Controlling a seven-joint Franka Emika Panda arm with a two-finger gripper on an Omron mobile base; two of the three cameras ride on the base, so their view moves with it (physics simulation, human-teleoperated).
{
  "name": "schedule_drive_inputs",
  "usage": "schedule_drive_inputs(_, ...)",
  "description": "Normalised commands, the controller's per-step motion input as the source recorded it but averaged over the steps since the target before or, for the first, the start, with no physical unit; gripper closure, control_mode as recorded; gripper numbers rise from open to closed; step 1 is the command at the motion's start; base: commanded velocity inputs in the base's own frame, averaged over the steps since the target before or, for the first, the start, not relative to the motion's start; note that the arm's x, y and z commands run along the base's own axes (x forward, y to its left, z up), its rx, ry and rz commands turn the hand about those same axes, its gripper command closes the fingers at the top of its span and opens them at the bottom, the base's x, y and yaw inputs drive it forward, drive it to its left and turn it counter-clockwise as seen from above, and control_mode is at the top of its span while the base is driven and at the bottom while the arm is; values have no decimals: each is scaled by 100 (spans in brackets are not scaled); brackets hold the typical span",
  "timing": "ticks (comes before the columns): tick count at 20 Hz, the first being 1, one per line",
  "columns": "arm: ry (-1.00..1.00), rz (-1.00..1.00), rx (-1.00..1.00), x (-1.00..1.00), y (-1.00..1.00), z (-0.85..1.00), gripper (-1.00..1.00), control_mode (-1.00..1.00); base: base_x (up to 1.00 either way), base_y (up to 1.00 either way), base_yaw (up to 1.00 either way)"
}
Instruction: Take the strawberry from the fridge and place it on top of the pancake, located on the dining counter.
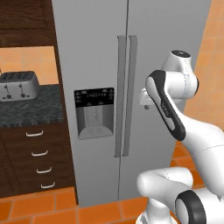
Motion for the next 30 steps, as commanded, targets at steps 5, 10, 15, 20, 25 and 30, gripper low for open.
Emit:
schedule_drive_inputs(5, 0, 0, 0, 0, 0, 0, -100, 100, 34, 8, 0)
schedule_drive_inputs(10, 0, 0, 0, 0, 0, 0, -100, 100, -5, 0, 0)
schedule_drive_inputs(15, 0, 0, 0, 0, 0, 0, -100, 100, -27, 1, 0)
schedule_drive_inputs(20, 0, 0, 0, 0, 0, 0, -100, 100, -73, 0, 0)
schedule_drive_inputs(25, 0, 0, 0, 0, 0, 0, -100, 100, -61, 44, -4)
schedule_drive_inputs(30, 0, 0, 0, 0, 0, 0, -100, 100, -5, 71, -23)
